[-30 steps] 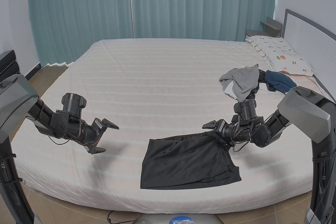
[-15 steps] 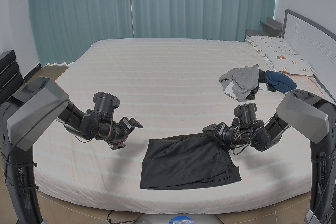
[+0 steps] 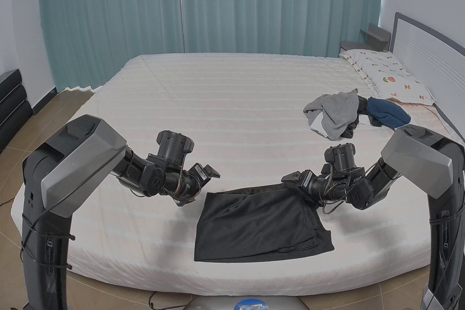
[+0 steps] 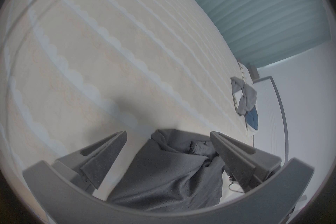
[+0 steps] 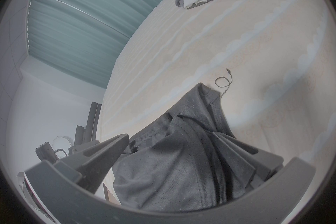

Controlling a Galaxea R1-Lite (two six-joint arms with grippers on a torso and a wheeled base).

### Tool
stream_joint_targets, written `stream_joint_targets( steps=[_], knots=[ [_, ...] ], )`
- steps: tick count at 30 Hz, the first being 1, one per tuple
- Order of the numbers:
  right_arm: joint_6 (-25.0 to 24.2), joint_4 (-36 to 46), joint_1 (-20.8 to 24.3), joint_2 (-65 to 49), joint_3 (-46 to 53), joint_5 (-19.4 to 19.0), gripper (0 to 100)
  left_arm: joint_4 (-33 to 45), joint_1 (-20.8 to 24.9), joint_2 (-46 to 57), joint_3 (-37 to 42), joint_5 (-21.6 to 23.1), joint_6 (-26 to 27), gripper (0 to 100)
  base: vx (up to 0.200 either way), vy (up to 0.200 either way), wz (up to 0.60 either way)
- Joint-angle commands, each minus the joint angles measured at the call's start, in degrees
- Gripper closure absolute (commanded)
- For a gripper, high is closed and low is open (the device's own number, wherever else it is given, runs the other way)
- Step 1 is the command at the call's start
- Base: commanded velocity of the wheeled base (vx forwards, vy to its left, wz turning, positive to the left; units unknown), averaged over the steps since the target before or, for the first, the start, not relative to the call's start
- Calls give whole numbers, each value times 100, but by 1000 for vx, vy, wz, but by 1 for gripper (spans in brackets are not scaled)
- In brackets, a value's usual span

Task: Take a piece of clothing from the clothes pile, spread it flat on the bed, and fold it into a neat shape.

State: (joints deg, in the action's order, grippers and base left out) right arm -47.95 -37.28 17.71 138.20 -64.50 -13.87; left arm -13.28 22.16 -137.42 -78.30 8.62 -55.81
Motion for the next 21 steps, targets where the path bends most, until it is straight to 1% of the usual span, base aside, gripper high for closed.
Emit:
stream_joint_targets(
  steps=[1, 10, 15, 18, 21],
  knots=[
    [5, -7, 4, -4, -1, 16, 0, 0, 43, -127, -27, -18, 132, 100, 0, 0, 0],
    [13, 1, 4, -4, -27, 43, 0, -8, 69, -215, -89, -308, 140, 100, 0, 0, 0],
    [13, 1, 13, -4, -45, 34, 0, 9, 7, -197, -98, -387, 96, 100, 0, 0, 0],
    [22, 1, 22, -13, -45, 34, 0, 18, -37, -188, -89, -572, 88, 100, 0, 0, 0],
    [22, 1, 22, -4, -45, 34, 0, 27, -81, -171, -80, -625, 61, 100, 0, 0, 0]
  ],
)
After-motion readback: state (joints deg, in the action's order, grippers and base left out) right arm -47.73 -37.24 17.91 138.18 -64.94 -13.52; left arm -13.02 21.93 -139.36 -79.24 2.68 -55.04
